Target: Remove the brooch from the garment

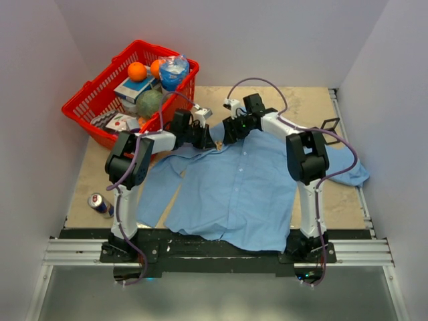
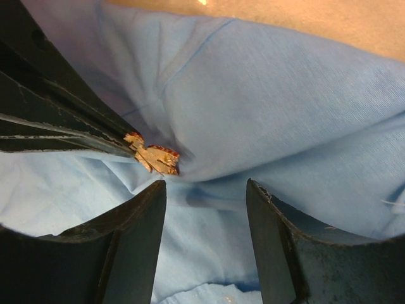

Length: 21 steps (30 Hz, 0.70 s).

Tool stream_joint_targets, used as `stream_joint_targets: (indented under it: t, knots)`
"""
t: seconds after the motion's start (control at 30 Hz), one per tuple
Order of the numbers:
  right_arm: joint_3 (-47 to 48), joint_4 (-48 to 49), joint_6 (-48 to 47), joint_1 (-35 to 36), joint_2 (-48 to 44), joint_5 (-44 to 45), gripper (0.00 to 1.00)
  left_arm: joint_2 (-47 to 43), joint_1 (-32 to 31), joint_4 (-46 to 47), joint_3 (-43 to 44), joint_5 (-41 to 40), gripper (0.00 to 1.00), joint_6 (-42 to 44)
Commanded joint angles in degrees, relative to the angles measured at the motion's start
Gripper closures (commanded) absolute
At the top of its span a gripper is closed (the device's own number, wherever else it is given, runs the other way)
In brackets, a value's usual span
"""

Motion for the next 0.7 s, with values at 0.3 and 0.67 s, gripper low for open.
stream_joint_targets:
  t: [0.3,0.67]
  knots:
    - [2.39,2.87,-4.63,1.87,0.4,-2.04,0.42,2.44,1.26,-5.5,1.05,-2.1,1.0,-1.04]
    - [2.31,3.04,-6.39,2.58,1.45,-0.81,0.42,2.53,1.26,-5.77,1.13,-1.92,1.0,-0.95]
